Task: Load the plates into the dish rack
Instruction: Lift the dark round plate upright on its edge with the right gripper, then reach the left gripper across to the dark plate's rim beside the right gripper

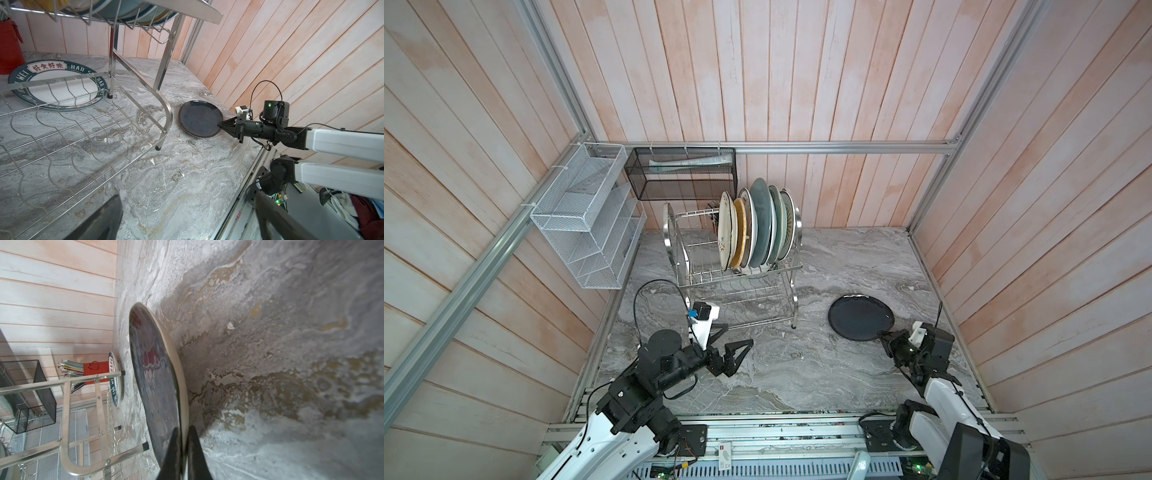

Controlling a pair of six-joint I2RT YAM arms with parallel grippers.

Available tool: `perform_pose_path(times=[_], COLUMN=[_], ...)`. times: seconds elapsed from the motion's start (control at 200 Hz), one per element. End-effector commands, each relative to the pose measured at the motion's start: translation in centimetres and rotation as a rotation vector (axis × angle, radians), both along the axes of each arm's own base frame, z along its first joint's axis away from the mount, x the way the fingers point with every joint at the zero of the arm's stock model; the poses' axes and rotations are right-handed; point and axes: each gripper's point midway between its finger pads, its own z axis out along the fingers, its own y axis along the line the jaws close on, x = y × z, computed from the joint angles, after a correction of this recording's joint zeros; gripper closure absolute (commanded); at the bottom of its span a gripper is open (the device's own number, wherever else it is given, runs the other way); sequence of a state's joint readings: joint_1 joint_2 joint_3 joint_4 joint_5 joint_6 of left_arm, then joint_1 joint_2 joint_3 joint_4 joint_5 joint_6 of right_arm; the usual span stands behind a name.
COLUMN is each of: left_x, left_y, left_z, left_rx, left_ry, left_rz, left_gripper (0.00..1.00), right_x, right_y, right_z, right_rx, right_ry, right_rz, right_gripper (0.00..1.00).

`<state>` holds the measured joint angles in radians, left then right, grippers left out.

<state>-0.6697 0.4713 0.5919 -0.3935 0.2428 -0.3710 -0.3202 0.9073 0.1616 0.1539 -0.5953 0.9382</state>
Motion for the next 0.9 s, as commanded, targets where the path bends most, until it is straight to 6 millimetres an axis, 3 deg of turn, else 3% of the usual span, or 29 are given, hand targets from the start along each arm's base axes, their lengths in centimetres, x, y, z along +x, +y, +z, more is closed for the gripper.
perform_pose_path(times=[0.0,0.195,0.365,0.485,0.74,0.895], left_x=[0.2,0.0,-0.4,-0.9,-4.3,-3.2], left_y=[0.0,-1.4,-4.0,-7.2,-16.4,-20.5], left_z=[0.6,0.2,0.3,-0.3,-3.5,-5.8], left_rx=[-0.026,-0.044,-0.084,-0.046,0.207,0.418], left_ry=[-0.036,-0.018,-0.035,-0.087,-0.335,-0.537], left_rz=[0.012,-0.06,-0.124,-0.158,-0.317,-0.328], left_gripper=[0.0,0.0,0.0,0.0,0.0,0.0], right_x=[1.9,1.6,1.4,1.1,0.5,-0.1], right_y=[1.0,1.8,2.3,2.7,3.3,3.7], right_z=[5.4,6.4,6.7,6.7,6.7,6.8], right_rx=[-0.008,0.014,0.037,0.06,0.094,0.11], right_ry=[-0.187,-0.217,-0.224,-0.221,-0.207,-0.196], right_rz=[0.093,0.138,0.162,0.173,0.193,0.208], right_gripper=[1.0,1.0,1.0,1.0,1.0,1.0])
